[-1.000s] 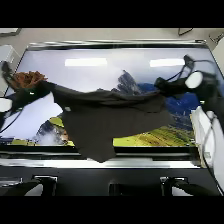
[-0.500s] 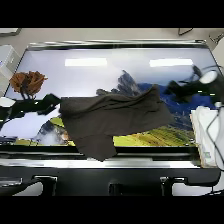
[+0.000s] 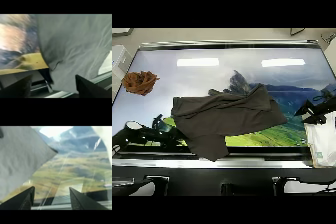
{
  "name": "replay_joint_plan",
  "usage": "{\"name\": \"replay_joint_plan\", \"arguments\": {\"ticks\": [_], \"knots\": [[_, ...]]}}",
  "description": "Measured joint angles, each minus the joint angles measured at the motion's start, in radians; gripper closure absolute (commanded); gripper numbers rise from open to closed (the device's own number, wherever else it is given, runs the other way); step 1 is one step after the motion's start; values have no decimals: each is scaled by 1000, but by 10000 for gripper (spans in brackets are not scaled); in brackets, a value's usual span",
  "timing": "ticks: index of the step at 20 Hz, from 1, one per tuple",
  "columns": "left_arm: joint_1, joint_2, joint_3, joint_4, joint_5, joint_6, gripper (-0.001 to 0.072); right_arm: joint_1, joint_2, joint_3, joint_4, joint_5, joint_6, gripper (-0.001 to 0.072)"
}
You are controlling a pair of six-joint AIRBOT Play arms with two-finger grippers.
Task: Fold the clothes and pants, and hang the long-sleeved shirts on hangers.
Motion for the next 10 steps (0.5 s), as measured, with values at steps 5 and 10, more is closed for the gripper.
{"name": "replay_joint_plan", "arguments": {"ticks": [5, 10], "knots": [[-122, 3, -56, -118, 164, 5, 411, -6, 0, -6, 13, 46, -21, 201], [-149, 5, -66, -137, 255, -3, 674, -1, 0, -8, 11, 60, -32, 199]]}}
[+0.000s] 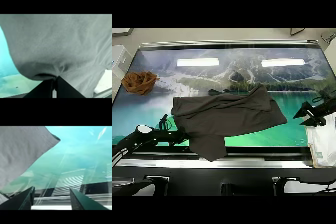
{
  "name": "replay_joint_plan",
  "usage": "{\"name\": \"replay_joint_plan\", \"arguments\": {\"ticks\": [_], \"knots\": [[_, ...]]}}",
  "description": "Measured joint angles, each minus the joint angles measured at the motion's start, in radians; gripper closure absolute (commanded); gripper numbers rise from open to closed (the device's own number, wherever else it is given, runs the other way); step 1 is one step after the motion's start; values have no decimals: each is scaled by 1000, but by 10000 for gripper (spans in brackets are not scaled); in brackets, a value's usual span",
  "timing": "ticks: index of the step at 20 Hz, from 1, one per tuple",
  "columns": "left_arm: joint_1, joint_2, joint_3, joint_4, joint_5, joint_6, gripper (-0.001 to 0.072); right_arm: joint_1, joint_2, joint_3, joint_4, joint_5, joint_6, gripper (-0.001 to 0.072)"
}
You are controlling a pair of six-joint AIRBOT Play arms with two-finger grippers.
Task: Fold the clothes and pants, and hang the long-sleeved shirts on hangers.
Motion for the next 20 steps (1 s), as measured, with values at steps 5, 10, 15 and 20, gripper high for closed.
{"name": "replay_joint_plan", "arguments": {"ticks": [5, 10, 15, 20], "knots": [[72, 24, 20, 74, -55, 14, 675, 69, -12, -21, -19, -77, -19, 143], [141, 42, 28, 134, -92, 20, 674, 119, -104, -35, -30, -121, -19, 144], [156, 46, 32, 148, -99, 21, 675, 133, -171, -40, -20, -100, -11, 163], [159, 46, 33, 149, -98, 20, 674, 172, -187, -69, -3, -97, -11, 190]]}}
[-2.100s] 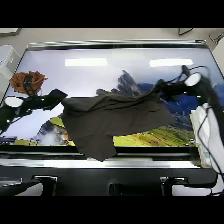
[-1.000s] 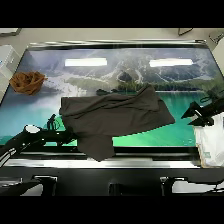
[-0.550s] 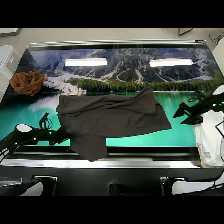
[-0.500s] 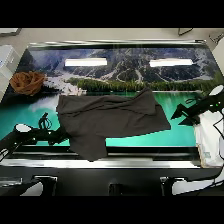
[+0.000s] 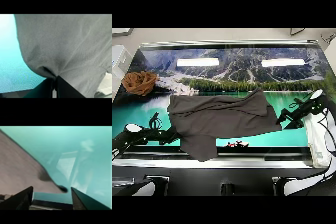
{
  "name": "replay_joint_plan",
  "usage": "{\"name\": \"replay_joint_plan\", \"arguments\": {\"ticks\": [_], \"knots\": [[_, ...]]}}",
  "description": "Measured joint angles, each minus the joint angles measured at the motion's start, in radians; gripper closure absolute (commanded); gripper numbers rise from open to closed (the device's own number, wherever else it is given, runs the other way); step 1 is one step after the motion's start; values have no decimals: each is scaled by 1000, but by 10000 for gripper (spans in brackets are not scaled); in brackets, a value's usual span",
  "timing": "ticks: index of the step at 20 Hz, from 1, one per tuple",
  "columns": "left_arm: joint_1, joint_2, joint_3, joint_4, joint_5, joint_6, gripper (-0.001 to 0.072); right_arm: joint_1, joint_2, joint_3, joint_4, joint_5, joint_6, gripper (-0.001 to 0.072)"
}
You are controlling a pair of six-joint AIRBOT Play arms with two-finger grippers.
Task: Fold the clothes and pants, and hang the long-sleeved shirts on hangers.
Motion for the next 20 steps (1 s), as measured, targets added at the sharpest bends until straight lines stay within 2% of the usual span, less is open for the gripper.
{"name": "replay_joint_plan", "arguments": {"ticks": [1, 2, 3, 4, 8, 11, 16, 20], "knots": [[0, 0, 0, 0, 0, 0, 674, 16, 0, -13, 0, 4, 0, 285], [0, 0, 0, 0, 1, -1, 674, 32, -1, -25, -1, 9, 0, 427], [0, 0, 0, 0, 2, -3, 674, 48, -2, -35, -12, 10, -2, 633], [0, 0, 0, 0, 2, -3, 674, 60, -2, -42, -21, 8, -5, 664], [2, 5, 45, 3, -13, 9, 676, 84, 48, -33, -34, 7, -9, 666], [15, 52, 207, 2, -49, 29, 676, 89, 153, 82, -34, -28, -18, 665], [73, 191, 806, -8, -68, 74, 675, 92, 410, 491, -32, -224, -67, 664], [100, 308, 1182, 35, -68, 87, 676, 92, 652, 664, -75, -326, -86, 664]]}}
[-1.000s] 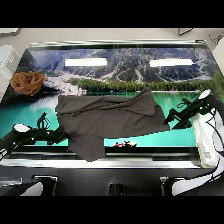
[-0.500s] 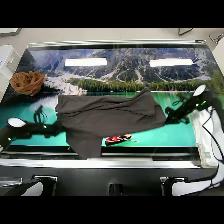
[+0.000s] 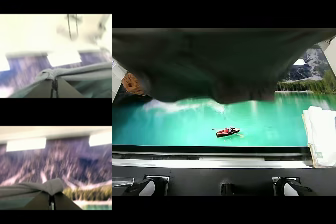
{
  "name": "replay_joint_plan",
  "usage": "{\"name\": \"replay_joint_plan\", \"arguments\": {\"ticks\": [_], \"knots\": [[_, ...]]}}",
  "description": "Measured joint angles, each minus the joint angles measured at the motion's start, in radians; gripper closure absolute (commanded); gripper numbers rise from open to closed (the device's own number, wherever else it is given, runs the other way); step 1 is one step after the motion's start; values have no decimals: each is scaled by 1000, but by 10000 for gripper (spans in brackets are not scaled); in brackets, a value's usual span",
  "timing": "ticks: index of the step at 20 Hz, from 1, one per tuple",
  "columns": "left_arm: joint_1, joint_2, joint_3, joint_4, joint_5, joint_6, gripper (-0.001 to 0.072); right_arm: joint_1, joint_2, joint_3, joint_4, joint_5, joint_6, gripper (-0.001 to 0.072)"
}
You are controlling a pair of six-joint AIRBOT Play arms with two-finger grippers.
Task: Fold the clothes and pants, and hang the long-sleeved shirts on hangers.
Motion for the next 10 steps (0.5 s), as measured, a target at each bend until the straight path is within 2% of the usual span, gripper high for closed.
{"name": "replay_joint_plan", "arguments": {"ticks": [5, 10], "knots": [[7, 136, 131, 19, 63, -39, 676, -1, 197, 50, -32, -50, 0, 664], [8, 165, 177, 16, 163, -53, 676, -1, 259, 60, -91, -195, 58, 664]]}}
